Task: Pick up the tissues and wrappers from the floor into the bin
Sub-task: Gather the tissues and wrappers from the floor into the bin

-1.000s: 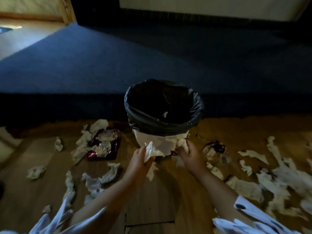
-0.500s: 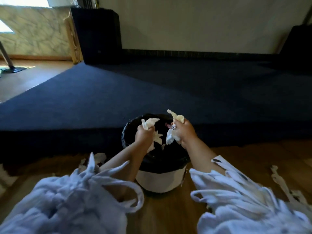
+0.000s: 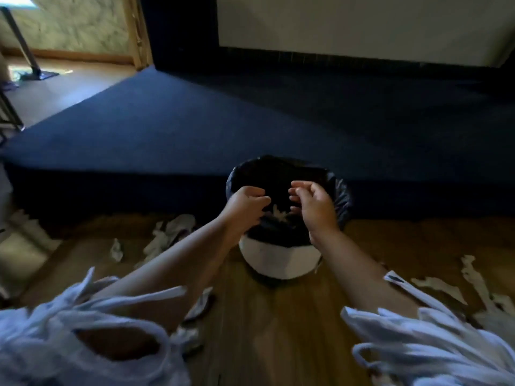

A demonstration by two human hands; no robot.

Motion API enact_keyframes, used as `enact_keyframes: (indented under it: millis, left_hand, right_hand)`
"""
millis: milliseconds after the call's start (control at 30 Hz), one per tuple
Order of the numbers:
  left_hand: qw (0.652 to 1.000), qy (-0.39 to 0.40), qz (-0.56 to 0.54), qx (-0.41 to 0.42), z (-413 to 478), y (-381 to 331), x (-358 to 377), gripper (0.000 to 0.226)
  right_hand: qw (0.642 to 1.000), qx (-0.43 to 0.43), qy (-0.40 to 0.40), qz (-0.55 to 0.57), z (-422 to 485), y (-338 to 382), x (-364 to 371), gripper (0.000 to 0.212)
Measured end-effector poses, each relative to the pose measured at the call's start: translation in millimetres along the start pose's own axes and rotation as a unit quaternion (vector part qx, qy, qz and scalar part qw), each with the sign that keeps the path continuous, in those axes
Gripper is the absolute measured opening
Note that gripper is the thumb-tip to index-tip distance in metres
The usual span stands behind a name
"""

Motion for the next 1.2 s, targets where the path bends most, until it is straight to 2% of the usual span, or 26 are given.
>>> enact_keyframes:
  millis: [33, 100, 233, 300, 367, 433, 467, 533, 600, 633, 667, 700, 733, 767, 833, 900, 967, 1000, 1067, 1133, 1167, 1200]
  left_hand:
    - [1.000, -0.019, 0.014, 0.013, -10.8, 11.4, -11.7, 0.008]
    - [0.998, -0.054, 0.030, 0.012, -27.9, 47.8, -38.7, 0.024]
    - [0.994, -0.106, 0.026, -0.031, -55.8, 146.5, -89.0, 0.023]
    - [0.987, -0.142, 0.030, -0.066, -65.0, 200.0, -113.4, 0.021]
    - [0.977, -0.182, 0.034, -0.109, -73.1, 255.4, -136.1, 0.023]
    - [0.958, -0.233, 0.048, -0.158, -86.1, 309.9, -158.3, 0.028]
    - [0.941, -0.270, 0.090, -0.183, -95.4, 332.4, -169.5, 0.031]
    - [0.883, -0.342, 0.205, -0.246, -116.9, 366.3, -190.3, 0.040]
    - [0.827, -0.351, 0.275, -0.344, -134.9, 396.8, -203.3, 0.056]
    - [0.812, -0.336, 0.275, -0.390, -141.9, 409.6, -206.0, 0.066]
    - [0.806, -0.320, 0.264, -0.421, -144.8, 421.7, -208.4, 0.074]
    - [0.806, -0.304, 0.262, -0.436, -144.1, 429.2, -210.5, 0.077]
    - [0.806, -0.290, 0.276, -0.436, -140.4, 432.1, -211.4, 0.076]
    - [0.805, -0.281, 0.300, -0.428, -136.6, 431.8, -211.7, 0.069]
    - [0.811, -0.285, 0.314, -0.404, -129.9, 427.9, -211.8, 0.049]
    - [0.844, -0.302, 0.254, -0.363, -122.4, 421.9, -211.2, 0.032]
    - [0.882, -0.335, 0.150, -0.295, -111.8, 409.1, -218.1, 0.023]
    - [0.891, -0.360, 0.097, -0.258, -106.4, 398.9, -227.0, 0.021]
    - [0.889, -0.408, 0.047, -0.201, -93.4, 379.1, -252.2, 0.027]
    - [0.882, -0.427, 0.072, -0.187, -74.9, 364.0, -277.3, 0.041]
    - [0.873, -0.430, 0.109, -0.202, -64.6, 359.8, -288.4, 0.047]
    - [0.864, -0.423, 0.150, -0.228, -55.0, 357.7, -297.4, 0.052]
  right_hand:
    - [1.000, -0.018, 0.013, 0.001, -19.5, 2.6, 9.6, 0.016]
    - [0.997, -0.042, 0.057, 0.005, -61.6, 0.4, 33.8, 0.015]
    - [0.981, -0.037, 0.191, -0.023, -144.9, -52.6, 92.9, 0.014]
    - [0.959, -0.010, 0.279, -0.039, -188.5, -93.2, 124.1, 0.012]
    - [0.915, -0.008, 0.392, -0.094, -234.8, -131.3, 150.6, 0.011]
    - [0.829, -0.058, 0.530, -0.169, -285.8, -163.2, 174.6, 0.024]
    - [0.766, -0.098, 0.599, -0.211, -312.4, -176.9, 183.9, 0.036]
    - [0.615, -0.179, 0.707, -0.300, -355.6, -199.5, 195.3, 0.058]
    - [0.493, -0.227, 0.774, -0.326, -385.2, -214.4, 201.2, 0.064]
    - [0.462, -0.239, 0.793, -0.318, -394.5, -214.9, 204.3, 0.060]
    - [0.447, -0.237, 0.809, -0.300, -401.4, -217.0, 207.2, 0.054]
    - [0.456, -0.227, 0.820, -0.261, -405.2, -215.6, 210.6, 0.047]
    - [0.501, -0.195, 0.814, -0.221, -400.6, -211.5, 215.2, 0.041]
    - [0.555, -0.199, 0.784, -0.195, -389.4, -204.7, 221.6, 0.036]
    - [0.635, -0.184, 0.722, -0.203, -357.0, -203.3, 228.9, 0.029]
    - [0.730, -0.184, 0.614, -0.238, -300.9, -207.0, 237.1, 0.024]
    - [0.791, -0.229, 0.518, -0.231, -252.5, -203.6, 247.3, 0.024]
    - [0.804, -0.230, 0.497, -0.231, -234.5, -206.7, 255.2, 0.024]
    - [0.807, -0.211, 0.494, -0.244, -213.4, -211.8, 274.3, 0.031]
    - [0.775, -0.126, 0.562, -0.261, -219.6, -233.2, 291.3, 0.045]
    - [0.744, -0.093, 0.603, -0.273, -229.6, -243.7, 296.6, 0.055]
    - [0.700, -0.102, 0.641, -0.297, -242.6, -245.8, 299.0, 0.066]
Point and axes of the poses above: each hand's wrist, its own z-axis towards the middle knuckle, its own x-axis out of the palm, y = z × x, the point moved 10 cm from there along z, towards the middle knuckle, and after that the axes turned 12 degrees about -x, right-handed, at the moved point
